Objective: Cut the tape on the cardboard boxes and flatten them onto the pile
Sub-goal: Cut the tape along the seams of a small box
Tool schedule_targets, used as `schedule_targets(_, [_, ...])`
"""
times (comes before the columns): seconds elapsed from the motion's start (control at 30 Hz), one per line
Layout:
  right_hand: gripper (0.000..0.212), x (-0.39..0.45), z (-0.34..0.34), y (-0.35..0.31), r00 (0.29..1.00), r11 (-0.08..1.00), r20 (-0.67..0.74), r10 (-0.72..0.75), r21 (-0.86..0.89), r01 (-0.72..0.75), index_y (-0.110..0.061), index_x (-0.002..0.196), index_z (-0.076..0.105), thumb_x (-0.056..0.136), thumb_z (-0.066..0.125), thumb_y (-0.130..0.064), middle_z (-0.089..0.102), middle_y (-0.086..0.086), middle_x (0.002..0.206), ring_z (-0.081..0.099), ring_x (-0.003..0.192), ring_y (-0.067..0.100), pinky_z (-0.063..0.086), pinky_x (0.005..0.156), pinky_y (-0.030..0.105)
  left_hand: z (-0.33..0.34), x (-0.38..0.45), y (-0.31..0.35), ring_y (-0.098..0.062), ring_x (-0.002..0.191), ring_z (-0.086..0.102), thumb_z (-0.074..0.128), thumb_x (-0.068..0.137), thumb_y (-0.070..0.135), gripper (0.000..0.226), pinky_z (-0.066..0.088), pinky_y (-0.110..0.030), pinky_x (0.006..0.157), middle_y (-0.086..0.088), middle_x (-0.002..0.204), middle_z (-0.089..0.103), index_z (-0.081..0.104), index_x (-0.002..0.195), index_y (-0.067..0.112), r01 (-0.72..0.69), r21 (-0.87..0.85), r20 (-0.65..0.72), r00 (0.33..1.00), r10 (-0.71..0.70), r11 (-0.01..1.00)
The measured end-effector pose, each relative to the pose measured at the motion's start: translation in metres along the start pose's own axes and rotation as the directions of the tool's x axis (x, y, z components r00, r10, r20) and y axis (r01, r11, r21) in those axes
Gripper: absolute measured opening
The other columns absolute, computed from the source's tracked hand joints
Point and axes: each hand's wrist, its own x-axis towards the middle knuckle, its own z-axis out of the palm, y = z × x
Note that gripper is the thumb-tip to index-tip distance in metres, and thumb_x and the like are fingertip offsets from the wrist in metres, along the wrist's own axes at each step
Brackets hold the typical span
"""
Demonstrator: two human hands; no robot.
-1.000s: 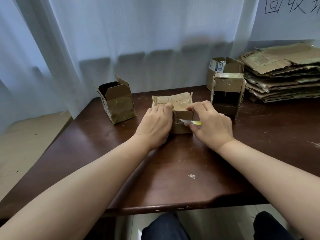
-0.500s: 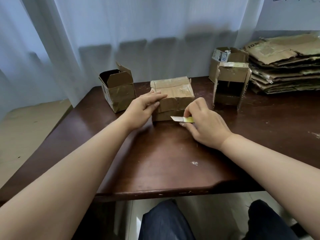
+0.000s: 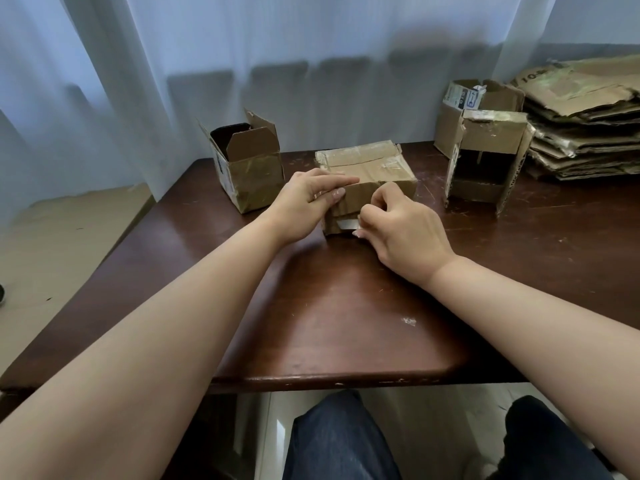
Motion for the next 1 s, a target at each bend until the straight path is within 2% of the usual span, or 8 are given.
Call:
schedule_targets(0.13, [0.024, 0.003, 0.003, 0.0, 0.998, 1.0, -0.054, 0.012, 0.005, -0.012, -0.006, 0.07, 0.06, 0.074, 0.08, -0.019, 0.055, 0.011, 0.081, 0.05, 0.056, 0.025, 0.03, 0.046, 0.025, 0.0, 0.0, 0.001, -0.021, 0.123, 0.049, 0.049, 0.095, 0.024, 0.034, 0.036, -0.044, 0.11, 0.003, 0.119, 0.06, 0.064, 0.124, 0.026, -0.008, -0.007, -0.003, 1.0, 0.008, 1.0])
schedule_targets(0.33, [0.023, 0.003, 0.007, -0.006, 0.992, 0.998, -0.112, 0.06, 0.015, -0.059, -0.007, 0.067, 0.061, 0.07, 0.082, -0.016, 0.055, 0.011, 0.078, 0.051, 0.057, 0.026, 0.03, 0.047, 0.024, 0.001, 0.0, 0.004, -0.026, 0.116, 0.05, 0.049, 0.091, 0.029, 0.034, 0.038, -0.045, 0.106, 0.003, 0.109, 0.061, 0.065, 0.122, 0.032, 0.023, 0.02, -0.03, 0.999, -0.022, 1.0])
schedule_targets(0.53, [0.024, 0.0, 0.008, -0.004, 0.979, 0.99, -0.148, 0.14, 0.051, -0.133, -0.008, 0.064, 0.061, 0.067, 0.083, -0.016, 0.054, 0.008, 0.076, 0.05, 0.057, 0.024, 0.032, 0.046, 0.023, 0.001, 0.0, 0.005, -0.024, 0.119, 0.05, 0.05, 0.091, 0.03, 0.034, 0.037, -0.046, 0.107, 0.005, 0.114, 0.062, 0.066, 0.121, 0.032, 0.026, 0.024, -0.036, 0.999, -0.025, 0.999])
schedule_targets(0.7, [0.025, -0.001, 0.009, -0.008, 0.98, 0.989, -0.135, 0.144, -0.016, -0.148, -0.009, 0.062, 0.061, 0.063, 0.085, -0.015, 0.054, 0.006, 0.074, 0.052, 0.055, 0.024, 0.029, 0.044, 0.023, 0.0, 0.0, 0.007, -0.024, 0.12, 0.051, 0.05, 0.09, 0.031, 0.034, 0.037, -0.045, 0.108, 0.008, 0.114, 0.063, 0.067, 0.12, 0.031, 0.027, 0.03, -0.041, 0.999, -0.026, 0.999])
schedule_targets(0.83, [0.026, 0.0, 0.009, -0.01, 0.981, 0.985, -0.113, 0.159, -0.054, -0.166, -0.009, 0.06, 0.059, 0.063, 0.084, -0.014, 0.054, 0.007, 0.073, 0.052, 0.052, 0.026, 0.027, 0.042, 0.023, 0.0, 0.0, 0.008, -0.019, 0.121, 0.051, 0.054, 0.097, 0.015, 0.029, 0.035, -0.035, 0.109, 0.004, 0.116, 0.063, 0.067, 0.121, 0.023, 0.012, 0.027, -0.039, 0.999, -0.011, 1.0])
schedule_targets(1.0, [0.023, -0.009, -0.005, 0.007, 0.973, 0.972, -0.112, 0.204, -0.099, -0.215, -0.01, 0.062, 0.062, 0.066, 0.083, -0.016, 0.055, 0.007, 0.075, 0.053, 0.054, 0.026, 0.027, 0.045, 0.022, -0.001, 0.001, 0.01, -0.019, 0.119, 0.048, 0.054, 0.097, 0.015, 0.029, 0.029, -0.024, 0.104, 0.008, 0.115, 0.062, 0.066, 0.122, 0.025, 0.029, 0.077, -0.037, 0.999, -0.026, 0.997])
